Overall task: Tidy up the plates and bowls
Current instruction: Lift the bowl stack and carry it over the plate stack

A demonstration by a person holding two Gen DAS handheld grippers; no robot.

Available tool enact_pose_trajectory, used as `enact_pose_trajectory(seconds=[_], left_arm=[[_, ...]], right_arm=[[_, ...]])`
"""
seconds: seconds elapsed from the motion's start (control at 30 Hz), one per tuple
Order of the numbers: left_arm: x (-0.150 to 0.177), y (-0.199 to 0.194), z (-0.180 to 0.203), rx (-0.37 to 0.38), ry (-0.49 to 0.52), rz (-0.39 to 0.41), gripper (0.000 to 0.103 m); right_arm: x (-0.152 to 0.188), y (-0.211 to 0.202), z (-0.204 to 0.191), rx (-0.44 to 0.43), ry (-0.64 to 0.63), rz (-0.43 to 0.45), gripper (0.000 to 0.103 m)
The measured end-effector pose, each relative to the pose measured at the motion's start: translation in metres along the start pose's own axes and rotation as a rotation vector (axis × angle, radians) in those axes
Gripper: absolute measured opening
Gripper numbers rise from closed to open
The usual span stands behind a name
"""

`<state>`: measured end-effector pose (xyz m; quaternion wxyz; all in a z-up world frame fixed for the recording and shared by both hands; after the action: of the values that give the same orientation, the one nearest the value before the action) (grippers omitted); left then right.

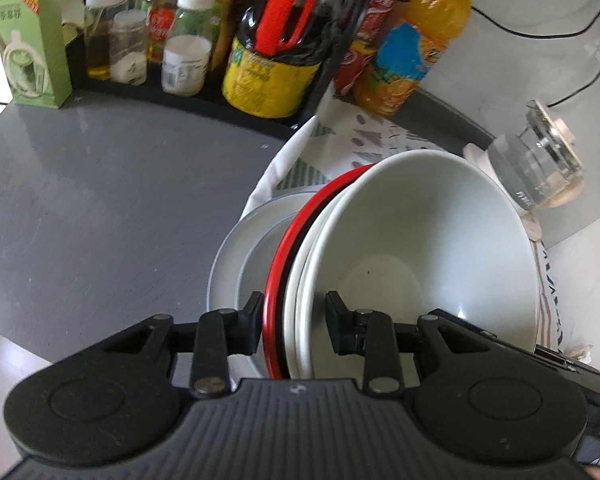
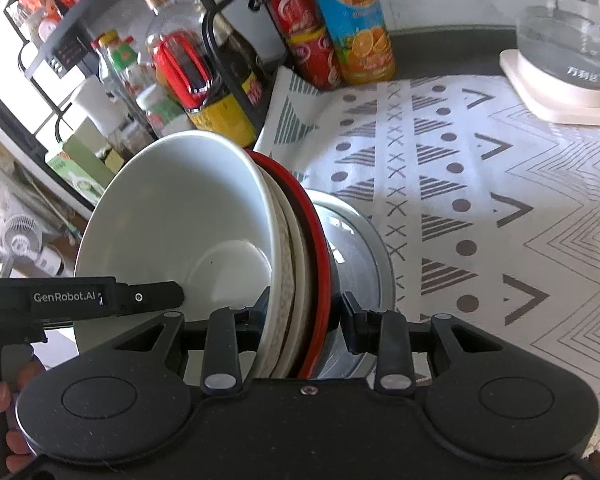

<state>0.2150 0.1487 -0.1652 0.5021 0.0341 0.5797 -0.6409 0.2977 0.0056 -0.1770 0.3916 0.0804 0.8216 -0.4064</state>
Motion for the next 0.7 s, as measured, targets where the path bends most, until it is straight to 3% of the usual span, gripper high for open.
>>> enact_pose_trajectory(seconds=[0.7], left_arm=[[-0.003,0.033,-0.011,-0.025,-0.041,-0.05,0.031]], right_arm=[[0.001,0.026,0.011,0.024,0.054,-0.049,0.036]])
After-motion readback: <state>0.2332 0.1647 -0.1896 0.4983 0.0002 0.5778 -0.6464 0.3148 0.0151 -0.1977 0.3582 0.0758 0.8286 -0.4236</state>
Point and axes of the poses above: each gripper's, at about its wrist camera, not at the fingertips, and y roughly the way its jaws point, z to its right, x to its underside, the point moved 9 cm from there along y, roughly the way its jaws point, and after that the axes turned 15 degrees about z, right-handed, at the moved point
